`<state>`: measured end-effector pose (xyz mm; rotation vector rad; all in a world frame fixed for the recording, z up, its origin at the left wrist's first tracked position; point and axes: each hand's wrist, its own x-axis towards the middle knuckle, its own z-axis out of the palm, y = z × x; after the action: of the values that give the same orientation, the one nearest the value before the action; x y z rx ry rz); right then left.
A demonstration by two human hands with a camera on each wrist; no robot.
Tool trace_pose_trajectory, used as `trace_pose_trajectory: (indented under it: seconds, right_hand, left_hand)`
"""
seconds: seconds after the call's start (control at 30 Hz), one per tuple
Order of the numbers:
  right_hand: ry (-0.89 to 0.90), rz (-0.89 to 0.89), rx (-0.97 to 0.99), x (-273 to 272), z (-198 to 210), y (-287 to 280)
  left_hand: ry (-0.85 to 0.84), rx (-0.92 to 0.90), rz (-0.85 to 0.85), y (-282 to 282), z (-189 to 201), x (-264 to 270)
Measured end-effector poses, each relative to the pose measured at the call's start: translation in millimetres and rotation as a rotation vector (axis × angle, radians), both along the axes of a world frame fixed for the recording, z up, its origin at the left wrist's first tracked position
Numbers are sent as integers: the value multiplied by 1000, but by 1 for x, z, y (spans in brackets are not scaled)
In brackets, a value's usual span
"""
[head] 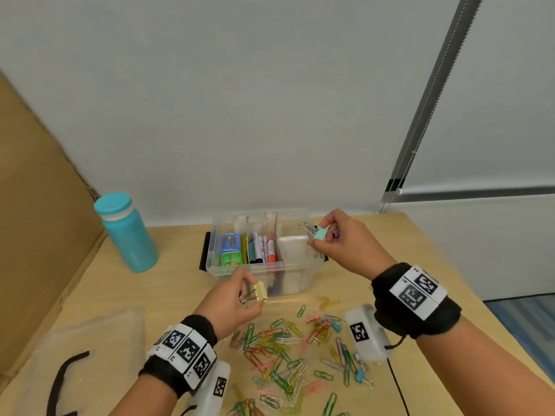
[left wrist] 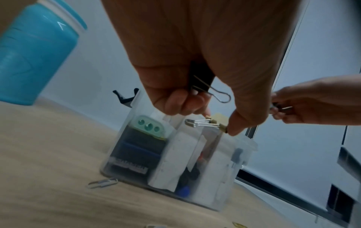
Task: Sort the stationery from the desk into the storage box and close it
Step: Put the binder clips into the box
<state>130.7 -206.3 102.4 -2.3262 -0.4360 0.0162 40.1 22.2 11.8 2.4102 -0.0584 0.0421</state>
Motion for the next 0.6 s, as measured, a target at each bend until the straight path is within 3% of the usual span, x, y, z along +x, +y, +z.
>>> trace_pose_trajectory:
  seconds: [0.23,0.37,0.43,0.53,0.6]
  right_hand:
    - [90,79,-229,77,-19,47]
    - [114,171,-377,96,-21,59]
    - [118,207,-345,95,-25,55]
    - [-60,155,-201,77,-40,39]
    - [-233,87,-214,58,-57,24]
  left_hand:
    - [13,34,54,-4,-1,7]
    - [13,47,58,-3,-3,5]
    - [14,42,60,-5,-4,3]
    - [45,100,81,-8,1,3]
    - [57,122,103,-12,10,7]
